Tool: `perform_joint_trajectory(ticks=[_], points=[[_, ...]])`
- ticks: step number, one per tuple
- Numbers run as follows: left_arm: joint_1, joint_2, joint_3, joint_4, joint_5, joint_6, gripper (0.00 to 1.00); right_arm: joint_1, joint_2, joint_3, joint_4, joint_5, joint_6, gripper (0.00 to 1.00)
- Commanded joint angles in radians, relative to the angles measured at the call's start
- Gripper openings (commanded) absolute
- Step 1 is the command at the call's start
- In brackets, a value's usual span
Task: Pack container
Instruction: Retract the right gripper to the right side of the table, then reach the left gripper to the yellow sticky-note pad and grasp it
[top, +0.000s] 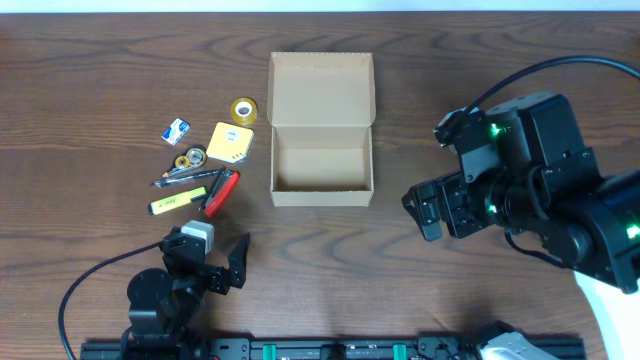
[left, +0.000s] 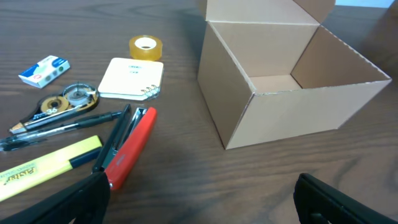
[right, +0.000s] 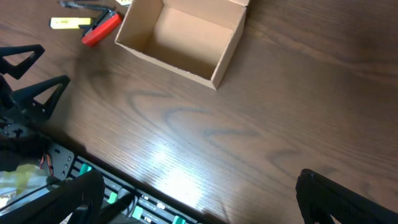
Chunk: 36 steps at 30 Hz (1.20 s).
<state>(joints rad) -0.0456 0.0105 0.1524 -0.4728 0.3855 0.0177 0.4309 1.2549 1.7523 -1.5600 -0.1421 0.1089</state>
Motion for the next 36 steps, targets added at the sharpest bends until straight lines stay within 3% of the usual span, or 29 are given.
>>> perform_joint_trajectory(ticks=[1,8,11,15,20,25,29,36], points=[[0.006,-0.007,-0.017,-0.005,0.061,-0.080,0.95,-0.006,0.001,0.000,-0.004,0.007,-0.021,0.99],[0.006,-0.007,-0.016,0.007,0.187,-0.335,0.95,-0.006,0.001,0.000,-0.004,0.007,-0.021,0.99],[0.006,-0.007,-0.014,0.027,0.383,-0.359,0.95,-0.006,0.001,0.000,-0.004,0.007,-0.021,0.99],[0.006,-0.006,0.016,0.024,0.426,-0.357,0.96,-0.006,0.001,0.000,-0.004,0.007,-0.020,0.99],[0.006,0.025,0.096,0.024,0.286,-0.319,0.96,-0.006,0.001,0.000,-0.004,0.007,-0.021,0.99],[0.006,0.165,0.167,0.022,0.091,-0.250,0.95,-0.006,0.001,0.000,-0.004,0.007,-0.021,0.99],[0.006,0.367,0.259,0.030,-0.077,-0.193,0.96,-0.006,0.001,0.000,-0.004,0.007,-0.021,0.99],[0.006,0.733,0.464,0.032,-0.244,-0.129,0.96,-0.006,0.001,0.000,-0.004,0.007,-0.021,0.99]])
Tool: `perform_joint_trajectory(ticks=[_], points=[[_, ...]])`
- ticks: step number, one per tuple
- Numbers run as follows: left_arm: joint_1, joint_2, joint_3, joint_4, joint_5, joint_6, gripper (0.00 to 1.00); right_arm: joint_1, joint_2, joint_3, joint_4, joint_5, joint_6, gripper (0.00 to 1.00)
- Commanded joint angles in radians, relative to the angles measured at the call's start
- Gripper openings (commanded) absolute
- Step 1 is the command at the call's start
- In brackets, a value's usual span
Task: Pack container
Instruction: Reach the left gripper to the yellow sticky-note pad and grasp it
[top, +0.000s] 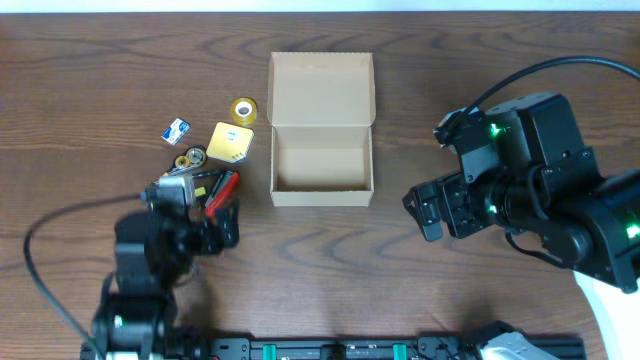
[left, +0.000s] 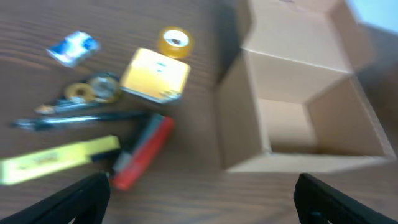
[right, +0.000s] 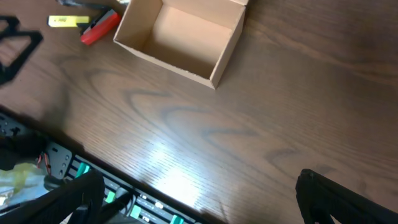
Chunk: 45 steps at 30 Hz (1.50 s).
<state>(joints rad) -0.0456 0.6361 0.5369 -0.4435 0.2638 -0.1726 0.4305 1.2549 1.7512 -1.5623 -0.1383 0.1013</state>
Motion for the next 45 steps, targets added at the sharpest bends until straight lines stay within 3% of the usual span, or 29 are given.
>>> perform_joint_trajectory(ticks=[1,13,18,33,39,45], points=[[0.006,0.161,0.111,0.002,-0.140,0.069,0.95,-0.005,0.001,0.002,-0.002,0.003,-0.013,0.99],[0.006,0.755,0.549,-0.114,-0.193,0.146,0.96,-0.005,0.001,0.002,-0.002,0.003,-0.013,0.99],[0.006,0.900,0.666,-0.172,-0.180,0.259,0.95,-0.005,0.001,0.002,-0.002,0.003,-0.013,0.99],[0.005,0.972,0.676,-0.146,-0.144,0.276,0.95,-0.005,0.001,0.002,-0.002,0.003,-0.013,0.99],[0.001,1.068,0.676,-0.106,-0.144,0.398,0.95,-0.005,0.001,0.002,-0.002,0.003,-0.013,0.99],[-0.014,1.162,0.676,-0.031,-0.140,0.437,0.95,-0.005,0.001,0.002,-0.002,0.003,-0.013,0.99]])
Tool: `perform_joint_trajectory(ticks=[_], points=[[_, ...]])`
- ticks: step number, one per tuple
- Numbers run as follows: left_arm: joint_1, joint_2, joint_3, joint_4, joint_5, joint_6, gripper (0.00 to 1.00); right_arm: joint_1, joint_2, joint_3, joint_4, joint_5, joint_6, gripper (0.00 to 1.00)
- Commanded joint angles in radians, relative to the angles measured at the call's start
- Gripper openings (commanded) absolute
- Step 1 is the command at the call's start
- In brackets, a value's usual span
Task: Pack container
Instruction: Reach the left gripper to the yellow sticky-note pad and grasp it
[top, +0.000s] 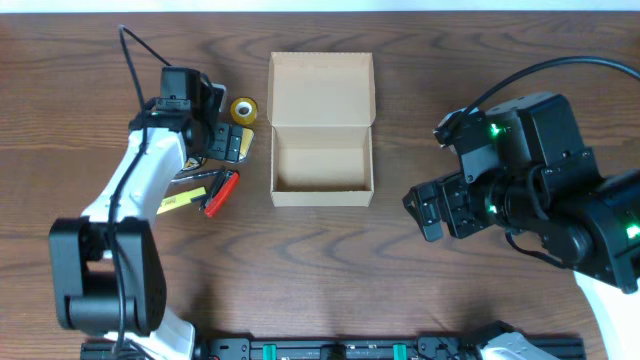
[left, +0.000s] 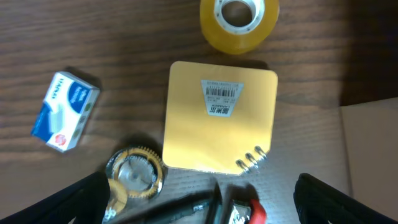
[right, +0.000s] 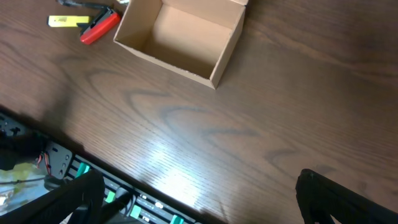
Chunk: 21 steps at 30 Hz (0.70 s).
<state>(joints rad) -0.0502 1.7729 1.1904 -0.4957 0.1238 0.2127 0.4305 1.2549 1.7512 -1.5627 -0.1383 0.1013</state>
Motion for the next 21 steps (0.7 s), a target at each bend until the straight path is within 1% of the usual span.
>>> perform_joint_trajectory(ticks=[1,7,9,12,21], points=[[-0.013,0.036,0.023,0.033,0.000,0.064,0.95,-0.005,0.001,0.002,-0.002,0.003,-0.013,0.99],[-0.048,0.091,0.023,0.093,-0.006,0.161,0.95,-0.005,0.001,0.002,-0.002,0.003,-0.013,0.99],[-0.058,0.106,0.023,0.096,-0.028,0.156,0.96,-0.005,0.001,0.002,-0.001,0.003,-0.013,0.99],[-0.063,0.099,0.023,0.098,-0.046,0.107,0.95,-0.005,0.001,0.002,-0.002,0.003,-0.013,0.99],[-0.061,0.114,0.023,0.131,-0.076,0.124,0.95,-0.005,0.001,0.002,-0.001,0.003,-0.013,0.99]])
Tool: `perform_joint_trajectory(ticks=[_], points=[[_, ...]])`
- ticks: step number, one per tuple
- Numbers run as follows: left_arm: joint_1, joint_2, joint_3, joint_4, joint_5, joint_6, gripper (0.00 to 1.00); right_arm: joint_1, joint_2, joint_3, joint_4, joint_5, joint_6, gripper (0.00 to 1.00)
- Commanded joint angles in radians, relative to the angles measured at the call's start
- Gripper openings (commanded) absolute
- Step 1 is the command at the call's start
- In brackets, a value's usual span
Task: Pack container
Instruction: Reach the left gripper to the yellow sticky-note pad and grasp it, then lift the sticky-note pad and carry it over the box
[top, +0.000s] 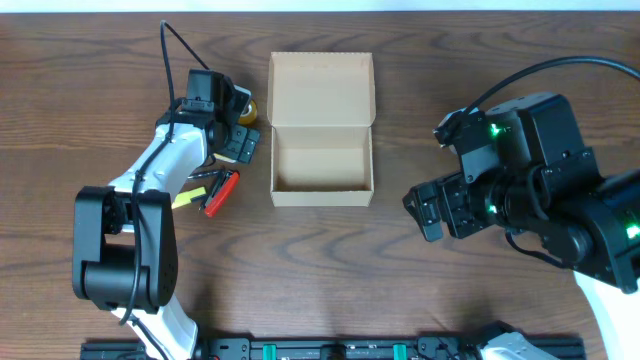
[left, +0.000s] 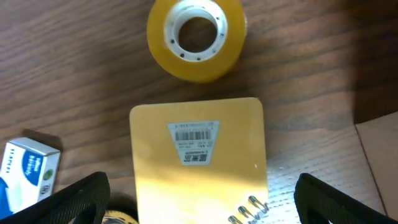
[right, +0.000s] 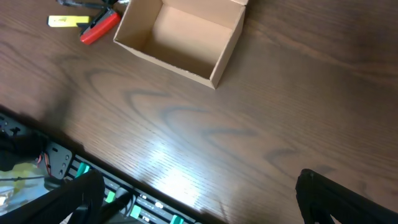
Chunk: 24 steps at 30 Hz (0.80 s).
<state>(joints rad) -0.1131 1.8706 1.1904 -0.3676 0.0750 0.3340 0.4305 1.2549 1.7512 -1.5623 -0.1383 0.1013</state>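
The open cardboard box (top: 321, 199) stands at the table's middle, empty; it also shows in the right wrist view (right: 214, 73). Left of it lie a yellow spiral notepad (left: 199, 155), a roll of yellow tape (left: 195, 36) and a small blue-and-white box (left: 28, 175). My left gripper (left: 200, 208) hangs open directly over the notepad, one finger on each side of it, holding nothing. In the overhead view the left gripper (top: 240, 132) hides the notepad. My right gripper (top: 432, 212) is open well to the right of the box, above bare table.
A red stapler (top: 222, 192), a yellow highlighter (top: 187, 200) and pens lie in front of the notepad. A round tape dispenser peeks out at the left wrist view's bottom edge. A rail with green clips (right: 93, 180) runs along the table's front.
My left gripper has shifted a little toward the box and come closer to the notepad, which now looks larger between the open fingers. The right arm has not moved.
My left gripper sat open low at the table's front, facing the stationery and box. Then it was raised nearer the items. Then it stood over the notepad, and now it is closer above it. No item has moved. The right arm stayed put.
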Motion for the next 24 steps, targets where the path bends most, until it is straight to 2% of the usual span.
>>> perform_joint_trajectory(ticks=[1,24], points=[[0.002,0.020,0.023,0.003,-0.027,0.002,0.95,-0.005,0.001,0.002,-0.002,0.003,-0.013,0.99],[0.002,0.117,0.023,0.005,-0.023,-0.081,0.95,-0.005,0.001,0.002,-0.002,0.003,-0.013,0.99]])
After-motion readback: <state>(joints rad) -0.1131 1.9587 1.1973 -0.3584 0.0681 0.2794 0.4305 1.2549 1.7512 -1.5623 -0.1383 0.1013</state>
